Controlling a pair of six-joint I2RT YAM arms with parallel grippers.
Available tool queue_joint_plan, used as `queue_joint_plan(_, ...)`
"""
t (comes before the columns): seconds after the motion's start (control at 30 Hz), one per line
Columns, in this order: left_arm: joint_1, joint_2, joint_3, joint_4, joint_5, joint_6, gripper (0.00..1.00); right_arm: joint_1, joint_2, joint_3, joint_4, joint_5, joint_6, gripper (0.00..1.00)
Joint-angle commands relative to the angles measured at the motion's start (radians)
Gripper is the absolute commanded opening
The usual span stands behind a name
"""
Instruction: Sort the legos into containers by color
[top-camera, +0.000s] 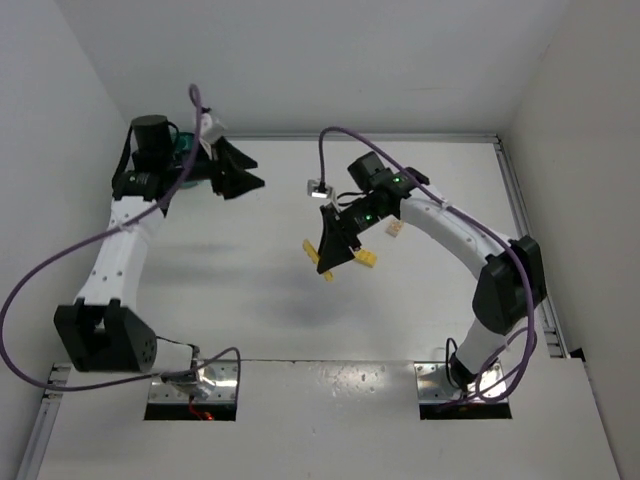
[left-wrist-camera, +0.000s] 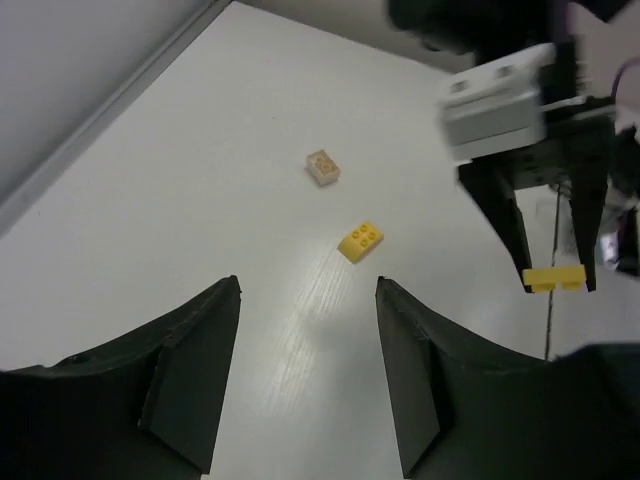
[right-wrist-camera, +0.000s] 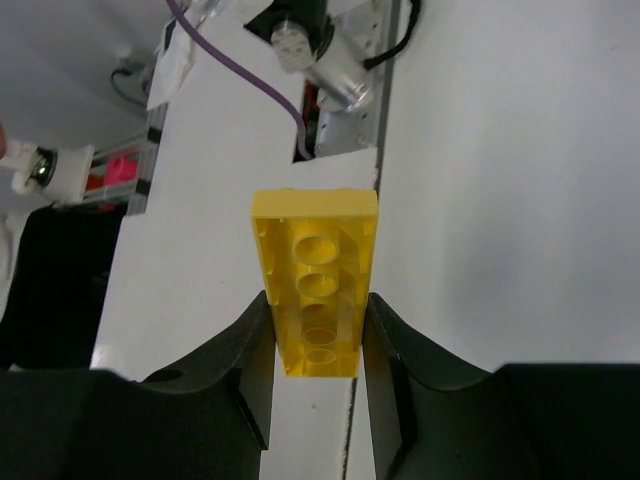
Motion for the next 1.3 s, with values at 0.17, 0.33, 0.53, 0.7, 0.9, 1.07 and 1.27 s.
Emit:
queue_joint_plan(0.17,-0.277,-0.246,-0.061,-0.493,-0.253,0.733,0.62,0.044,0.075,0.014,-0.050,-0.078,0.001,0.00)
queue_joint_plan(0.33,-0.399,-0.319,-0.136,-0.599,-0.498,0.791,0.57,0.044,0.076,0.004,0.003,-0.033,0.059,0.00)
queue_joint_plan(0.53,-0.420,-0.379,-0.225,-0.480,-0.488,0.303,0.44,0.053,-0.057,-0.166,0.371,0.406,0.309,0.00)
queue_joint_plan(0.7,-0.430,-0.411,-0.271,-0.282,-0.428,-0.104,0.52,0.071,-0.126,-0.237,0.496,0.635,0.325,0.00)
queue_joint_plan(0.9,-0.489,-0.430,-0.356,-0.052,-0.638,-0.604,0.51,0.091,-0.126,-0.214,0.522,0.876,0.337,0.00)
queue_joint_plan(1.07,-0.502,-0.344,-0.316,-0.004,-0.710,-0.720,0.51,0.091,-0.138,-0.203,0.531,0.831,0.357,0.00)
queue_joint_plan(1.27,-0.511,-0.273,-0.282,0.031,-0.803,-0.720,0.49,0.100,-0.157,-0.194,0.531,0.732,0.366,0.00)
